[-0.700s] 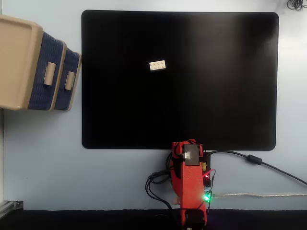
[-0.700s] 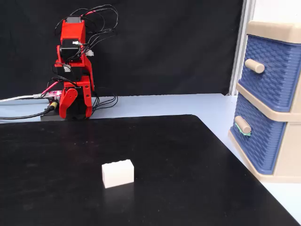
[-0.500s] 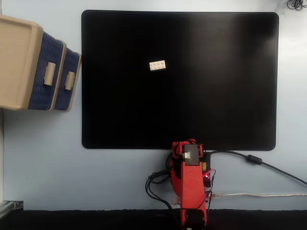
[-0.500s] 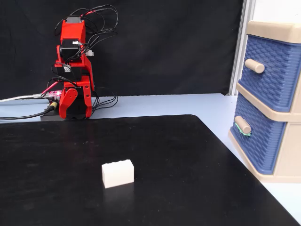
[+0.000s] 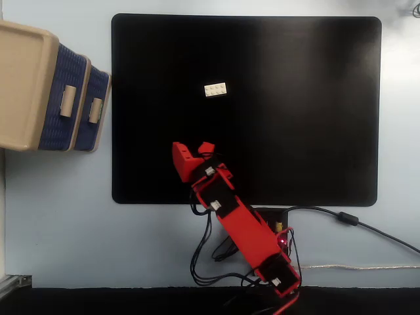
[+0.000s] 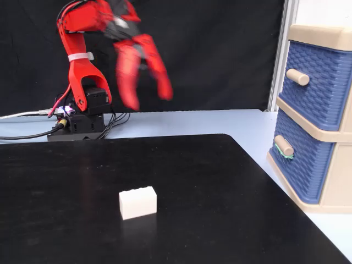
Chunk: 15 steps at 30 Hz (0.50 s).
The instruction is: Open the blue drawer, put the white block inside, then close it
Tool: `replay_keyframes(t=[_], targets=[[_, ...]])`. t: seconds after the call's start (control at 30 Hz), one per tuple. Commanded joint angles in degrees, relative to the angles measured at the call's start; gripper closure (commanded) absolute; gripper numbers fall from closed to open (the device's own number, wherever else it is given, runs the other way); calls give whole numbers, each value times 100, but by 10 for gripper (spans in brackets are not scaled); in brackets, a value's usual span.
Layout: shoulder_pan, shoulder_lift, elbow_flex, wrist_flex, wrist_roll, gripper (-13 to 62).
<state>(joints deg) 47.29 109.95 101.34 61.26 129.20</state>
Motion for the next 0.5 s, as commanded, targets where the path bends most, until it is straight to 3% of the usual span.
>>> replay_keyframes(t=[0.0, 0.17, 0.27, 0.37, 0.47], targets=[[-255, -97, 396, -1740, 1556, 160], [-475, -809, 2681, -7611, 3234, 160], [-923, -2303, 2883, -10521, 4192, 159], [-1187, -3691, 2479, -12182, 4685, 160], [-1310, -4368, 1846, -12480, 4702, 161]])
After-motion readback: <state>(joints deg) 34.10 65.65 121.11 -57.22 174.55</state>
